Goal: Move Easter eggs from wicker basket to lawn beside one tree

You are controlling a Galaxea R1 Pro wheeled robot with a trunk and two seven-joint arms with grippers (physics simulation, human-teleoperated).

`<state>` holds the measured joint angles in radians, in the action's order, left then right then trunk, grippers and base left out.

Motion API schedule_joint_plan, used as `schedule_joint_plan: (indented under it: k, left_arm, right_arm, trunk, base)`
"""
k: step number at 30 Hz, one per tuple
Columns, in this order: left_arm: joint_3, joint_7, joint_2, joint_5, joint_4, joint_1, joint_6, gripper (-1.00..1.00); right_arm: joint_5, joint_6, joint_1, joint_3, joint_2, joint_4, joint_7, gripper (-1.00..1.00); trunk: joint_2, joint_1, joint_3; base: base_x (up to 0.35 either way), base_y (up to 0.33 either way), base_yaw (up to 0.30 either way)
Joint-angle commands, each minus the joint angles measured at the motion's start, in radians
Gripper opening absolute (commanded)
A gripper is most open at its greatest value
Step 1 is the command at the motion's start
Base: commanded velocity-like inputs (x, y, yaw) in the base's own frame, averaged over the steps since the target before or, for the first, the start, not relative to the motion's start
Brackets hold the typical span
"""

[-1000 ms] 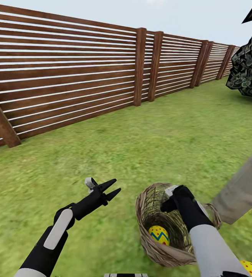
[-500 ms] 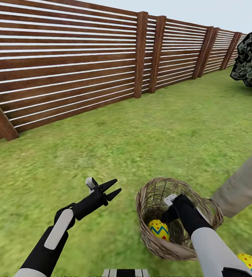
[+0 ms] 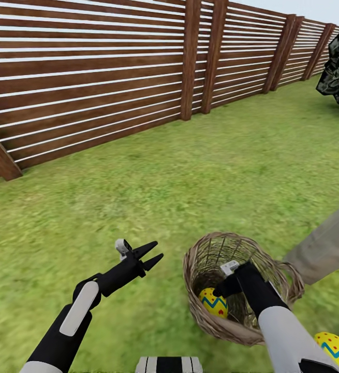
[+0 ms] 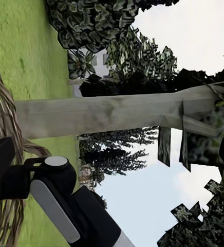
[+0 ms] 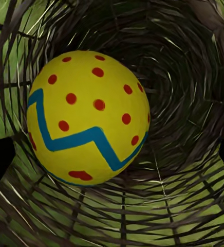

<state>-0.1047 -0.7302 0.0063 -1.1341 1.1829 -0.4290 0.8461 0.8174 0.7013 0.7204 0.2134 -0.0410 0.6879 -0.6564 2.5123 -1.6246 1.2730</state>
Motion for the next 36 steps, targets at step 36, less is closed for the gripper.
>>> schedule_joint_plan:
  k: [36]
  left_arm:
    - [-0.001,0.0,0.0,-0.006,-0.002,-0.001,0.005,1.0]
  right_arm:
    - [-0.102,0.005,0.013,0.201,-0.008,0.012,0.019,1.0]
  trunk:
    - [0.006,-0.011,0.101]
  base:
    - [0.0,0.0,0.0]
